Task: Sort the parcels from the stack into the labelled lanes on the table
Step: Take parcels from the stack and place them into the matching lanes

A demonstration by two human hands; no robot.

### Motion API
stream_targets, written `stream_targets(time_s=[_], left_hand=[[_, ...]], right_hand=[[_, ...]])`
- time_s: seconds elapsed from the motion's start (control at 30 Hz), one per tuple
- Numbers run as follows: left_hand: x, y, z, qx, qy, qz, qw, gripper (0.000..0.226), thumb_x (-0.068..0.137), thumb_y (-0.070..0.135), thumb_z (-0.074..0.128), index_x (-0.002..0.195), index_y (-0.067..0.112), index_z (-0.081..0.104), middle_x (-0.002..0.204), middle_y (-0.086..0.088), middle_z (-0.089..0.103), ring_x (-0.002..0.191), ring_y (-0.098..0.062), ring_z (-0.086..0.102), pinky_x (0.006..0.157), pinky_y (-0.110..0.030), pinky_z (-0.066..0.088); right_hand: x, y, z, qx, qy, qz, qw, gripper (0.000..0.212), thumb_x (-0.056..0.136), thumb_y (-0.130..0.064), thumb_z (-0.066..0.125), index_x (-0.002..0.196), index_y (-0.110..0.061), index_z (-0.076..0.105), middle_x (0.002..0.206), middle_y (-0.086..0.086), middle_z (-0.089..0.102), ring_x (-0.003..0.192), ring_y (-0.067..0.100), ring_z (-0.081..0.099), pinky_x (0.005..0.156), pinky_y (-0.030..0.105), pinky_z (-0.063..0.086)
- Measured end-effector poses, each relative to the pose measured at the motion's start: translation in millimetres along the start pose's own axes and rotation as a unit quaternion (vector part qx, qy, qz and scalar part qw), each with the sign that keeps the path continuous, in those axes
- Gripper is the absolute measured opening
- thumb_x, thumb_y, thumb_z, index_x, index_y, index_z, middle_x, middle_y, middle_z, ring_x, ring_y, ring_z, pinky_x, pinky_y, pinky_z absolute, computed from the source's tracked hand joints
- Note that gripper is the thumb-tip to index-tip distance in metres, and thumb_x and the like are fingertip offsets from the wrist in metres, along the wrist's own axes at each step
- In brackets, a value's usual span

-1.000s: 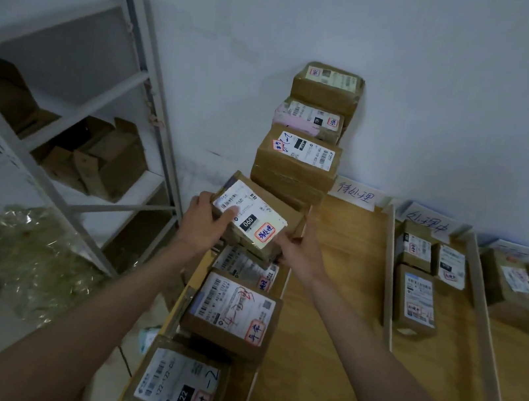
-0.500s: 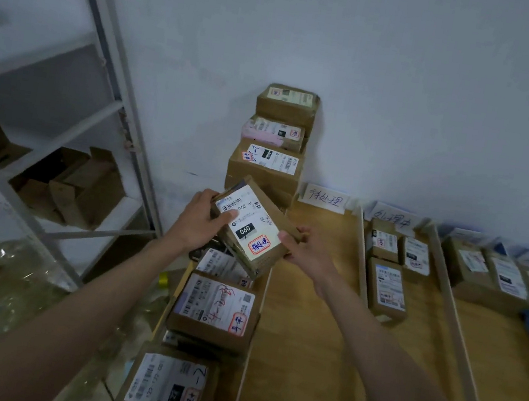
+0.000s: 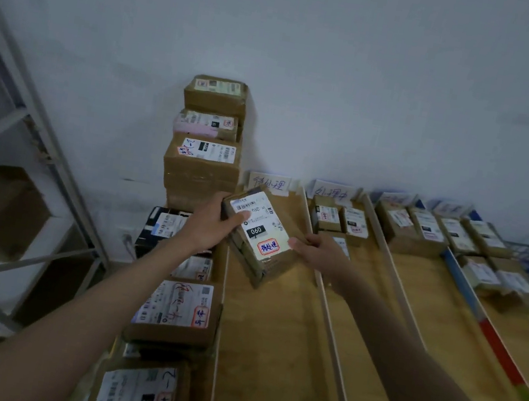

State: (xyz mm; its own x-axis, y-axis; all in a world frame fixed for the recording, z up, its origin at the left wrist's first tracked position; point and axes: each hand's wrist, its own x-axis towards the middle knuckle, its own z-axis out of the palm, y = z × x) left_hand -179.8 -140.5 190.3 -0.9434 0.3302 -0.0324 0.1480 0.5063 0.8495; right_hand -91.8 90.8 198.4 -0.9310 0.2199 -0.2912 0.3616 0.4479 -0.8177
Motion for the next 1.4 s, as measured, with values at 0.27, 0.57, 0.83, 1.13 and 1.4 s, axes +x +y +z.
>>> stream_targets(time_s=[0.27, 0.57, 0.83, 1.13, 1.4], left_hand=[[8, 14, 66, 0.031, -0.043, -0.085, 0.995, 0.087, 0.087, 0.071, 0.050, 0.149, 0.011, 0.036, 0.150, -0.007, 0.043, 0.135, -0.028, 0.044, 0.107, -0.043, 0.041], [7, 26, 142, -0.026, -0.093, -0.149, 0.984, 0.056, 0.082, 0.069, 0.062, 0.118, 0.027, 0.069, 0.107, 0.006, 0.072, 0.097, -0.013, 0.066, 0.090, -0.036, 0.055], [26, 31, 192, -0.081, -0.019, -0.240, 0.967, 0.038, 0.091, 0.046, 0.065, 0.117, 0.019, 0.066, 0.107, 0.001, 0.069, 0.092, -0.014, 0.063, 0.068, -0.022, 0.048], [75, 18, 206, -0.157, 0.027, -0.305, 0.939, 0.044, 0.091, 0.044, 0.066, 0.125, 0.017, 0.061, 0.112, 0.002, 0.063, 0.106, -0.018, 0.059, 0.101, -0.039, 0.049], [179, -32, 204, -0.115, 0.033, -0.313, 0.942, 0.050, 0.087, 0.051, 0.067, 0.123, 0.016, 0.064, 0.119, -0.002, 0.067, 0.108, -0.022, 0.062, 0.099, -0.043, 0.051]], right_hand=[[11, 50, -16, 0.073, 0.086, 0.091, 0.990, 0.040, 0.094, -0.042, 0.061, 0.107, -0.004, 0.068, 0.104, 0.010, 0.070, 0.095, 0.025, 0.068, 0.088, 0.044, 0.058], [37, 89, -29, 0.052, 0.071, 0.094, 0.992, 0.049, 0.091, -0.047, 0.063, 0.111, -0.003, 0.066, 0.105, 0.009, 0.069, 0.097, 0.025, 0.067, 0.086, 0.046, 0.058], [71, 120, -60, -0.024, 0.005, 0.056, 0.998, 0.052, 0.096, -0.052, 0.052, 0.109, -0.002, 0.062, 0.105, 0.012, 0.067, 0.097, 0.026, 0.064, 0.087, 0.045, 0.055], [126, 134, -86, -0.187, 0.049, -0.049, 0.980, 0.050, 0.102, -0.041, 0.041, 0.138, -0.007, 0.044, 0.131, 0.014, 0.056, 0.117, 0.031, 0.055, 0.095, 0.042, 0.047], [196, 144, -96, -0.338, 0.123, -0.111, 0.927, 0.045, 0.100, -0.033, 0.049, 0.140, -0.011, 0.043, 0.147, 0.010, 0.044, 0.139, 0.027, 0.036, 0.115, 0.041, 0.031]])
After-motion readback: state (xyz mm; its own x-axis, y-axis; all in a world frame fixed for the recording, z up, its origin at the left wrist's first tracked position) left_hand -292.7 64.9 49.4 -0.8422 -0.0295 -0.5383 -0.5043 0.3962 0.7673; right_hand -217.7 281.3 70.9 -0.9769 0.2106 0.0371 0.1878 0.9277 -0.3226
